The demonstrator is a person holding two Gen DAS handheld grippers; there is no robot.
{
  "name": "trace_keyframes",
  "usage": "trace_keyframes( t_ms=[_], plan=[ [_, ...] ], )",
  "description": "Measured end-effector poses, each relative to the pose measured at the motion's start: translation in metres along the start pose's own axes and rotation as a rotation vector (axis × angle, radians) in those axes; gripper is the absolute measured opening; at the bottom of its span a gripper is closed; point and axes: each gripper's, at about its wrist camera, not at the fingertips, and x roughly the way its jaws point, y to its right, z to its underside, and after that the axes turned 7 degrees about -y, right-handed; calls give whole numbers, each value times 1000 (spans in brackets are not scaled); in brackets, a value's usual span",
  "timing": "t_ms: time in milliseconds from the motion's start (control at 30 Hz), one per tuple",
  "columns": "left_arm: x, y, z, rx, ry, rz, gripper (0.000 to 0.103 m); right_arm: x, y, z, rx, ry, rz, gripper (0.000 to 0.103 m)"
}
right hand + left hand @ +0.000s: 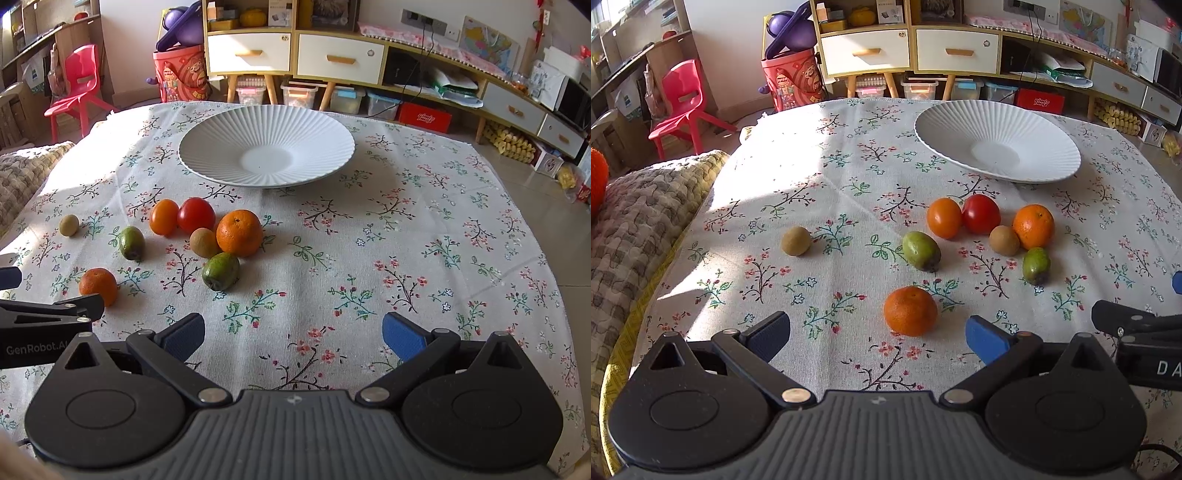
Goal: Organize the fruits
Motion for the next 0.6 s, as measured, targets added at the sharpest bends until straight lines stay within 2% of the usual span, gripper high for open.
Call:
trace_keyframes(
  t_ms=[267, 600],
  plan=[
    [7, -2, 0, 4, 2, 4, 91, 6, 0, 1, -21, 28, -14, 103],
    [24, -5, 2, 24, 3, -4, 91, 26, 1, 0, -35, 6, -43, 103]
  ],
)
